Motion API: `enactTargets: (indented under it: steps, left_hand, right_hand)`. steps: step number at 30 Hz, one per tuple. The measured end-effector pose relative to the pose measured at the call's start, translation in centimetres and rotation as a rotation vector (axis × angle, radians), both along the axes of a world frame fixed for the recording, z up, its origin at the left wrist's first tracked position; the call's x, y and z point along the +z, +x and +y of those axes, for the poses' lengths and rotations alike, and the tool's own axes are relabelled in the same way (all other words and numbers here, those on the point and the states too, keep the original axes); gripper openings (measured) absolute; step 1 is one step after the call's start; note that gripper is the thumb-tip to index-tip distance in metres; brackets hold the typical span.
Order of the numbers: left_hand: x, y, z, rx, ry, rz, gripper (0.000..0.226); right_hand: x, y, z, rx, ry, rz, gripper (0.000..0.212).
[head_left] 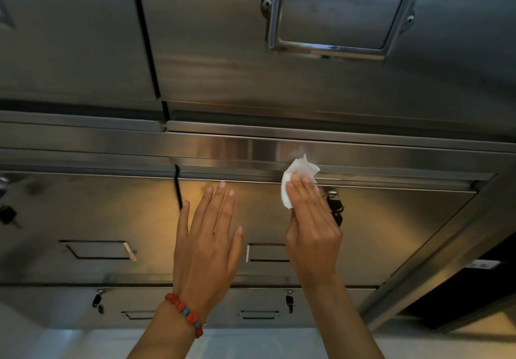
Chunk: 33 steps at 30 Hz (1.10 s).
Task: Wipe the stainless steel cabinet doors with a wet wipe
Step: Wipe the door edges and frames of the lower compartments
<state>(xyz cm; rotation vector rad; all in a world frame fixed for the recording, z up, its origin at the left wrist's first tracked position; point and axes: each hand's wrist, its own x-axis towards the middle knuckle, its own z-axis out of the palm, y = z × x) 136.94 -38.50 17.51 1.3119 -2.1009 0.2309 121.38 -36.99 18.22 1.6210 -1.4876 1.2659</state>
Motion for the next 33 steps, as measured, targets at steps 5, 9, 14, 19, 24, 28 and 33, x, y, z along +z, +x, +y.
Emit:
enactTargets:
  steps: [5, 9, 14, 19, 24, 28, 33]
  left_hand:
    - [0.3, 1.5, 0.3, 0.027, -0.004, 0.007, 0.061]
    - [1.0, 2.2, 0.4, 0.054, -0.018, 0.018, 0.061]
    - [1.7, 3.0, 0.4, 0.077, -0.051, 0.021, 0.052]
    - [1.8, 5.0, -0.2, 0.092, -0.066, 0.038, 0.051]
    - [1.3, 7.2, -1.6, 0.087, -0.076, 0.082, 0.050]
    - [1.0, 9.8, -2.7, 0.032, -0.095, 0.092, 0.051]
    - [0.3, 14.4, -4.0, 0.010, -0.132, 0.085, 0.049]
  right_hand:
    - [0.4, 2.0, 0.3, 0.044, 0.008, -0.013, 0.023]
    - [1.1, 2.9, 0.1, 0.082, 0.017, -0.053, 0.032]
    - [1.3, 4.1, -0.3, 0.118, 0.015, -0.049, 0.027]
    - [1.0, 6.2, -1.2, 0.162, 0.008, -0.056, 0.024]
    - [0.2, 8.4, -2.1, 0.164, -0.013, -0.049, 0.025]
    - [-0.1, 10.8, -3.0, 0.110, -0.041, -0.056, 0.025]
    - [-0.4, 14.3, -3.9, 0.040, -0.062, -0.062, 0.027]
